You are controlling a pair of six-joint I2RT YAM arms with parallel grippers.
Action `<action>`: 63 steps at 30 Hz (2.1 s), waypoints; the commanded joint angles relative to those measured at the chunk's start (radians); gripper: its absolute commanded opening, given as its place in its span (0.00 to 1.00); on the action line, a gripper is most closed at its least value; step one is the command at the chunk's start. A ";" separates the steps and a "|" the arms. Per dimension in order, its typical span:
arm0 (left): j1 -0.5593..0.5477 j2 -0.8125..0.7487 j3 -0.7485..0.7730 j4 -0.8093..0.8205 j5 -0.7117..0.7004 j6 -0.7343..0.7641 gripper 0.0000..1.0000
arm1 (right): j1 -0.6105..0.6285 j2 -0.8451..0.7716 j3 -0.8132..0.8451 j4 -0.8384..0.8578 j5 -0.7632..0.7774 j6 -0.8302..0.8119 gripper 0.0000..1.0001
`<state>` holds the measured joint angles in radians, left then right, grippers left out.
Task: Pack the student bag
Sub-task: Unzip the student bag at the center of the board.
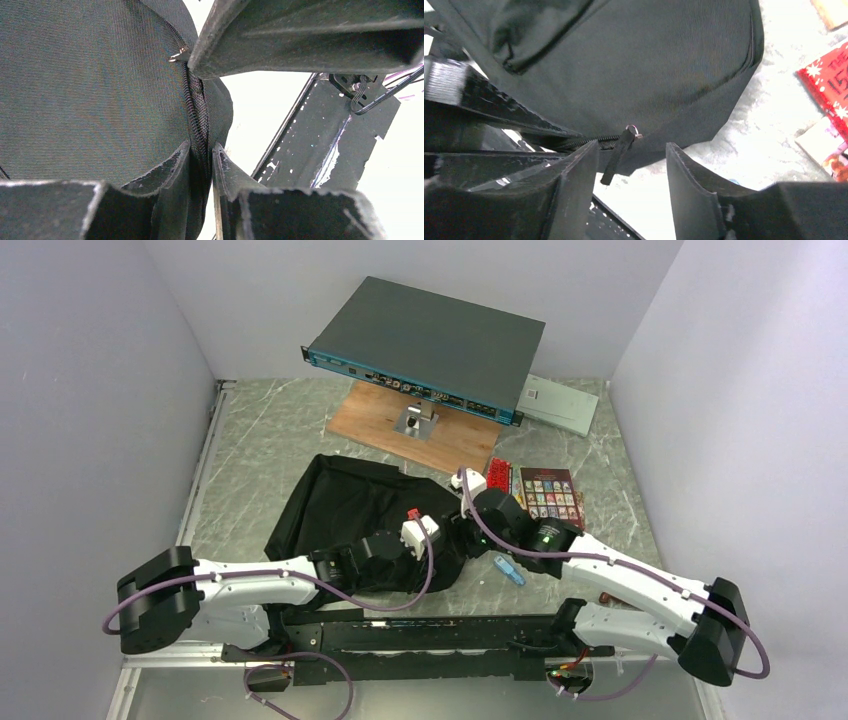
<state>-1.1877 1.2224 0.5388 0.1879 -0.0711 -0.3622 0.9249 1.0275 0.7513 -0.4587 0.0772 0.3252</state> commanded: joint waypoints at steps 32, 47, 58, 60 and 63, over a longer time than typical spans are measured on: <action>-0.004 0.032 0.028 0.046 0.062 -0.018 0.22 | 0.129 0.053 0.014 -0.043 0.151 0.127 0.51; -0.004 0.022 0.014 0.052 0.061 -0.024 0.20 | 0.175 0.049 0.025 -0.079 0.291 0.183 0.06; -0.004 0.045 -0.022 0.062 0.082 -0.048 0.00 | 0.141 -0.002 0.058 -0.178 0.387 0.205 0.00; -0.004 0.041 -0.040 0.065 0.080 -0.054 0.00 | 0.123 -0.020 0.059 -0.177 0.370 0.194 0.00; -0.004 0.035 -0.064 0.061 0.084 -0.059 0.00 | 0.090 -0.049 0.058 -0.175 0.378 0.182 0.00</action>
<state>-1.1881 1.2667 0.5152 0.2653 -0.0269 -0.3935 1.0550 1.0309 0.7696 -0.6060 0.3813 0.5316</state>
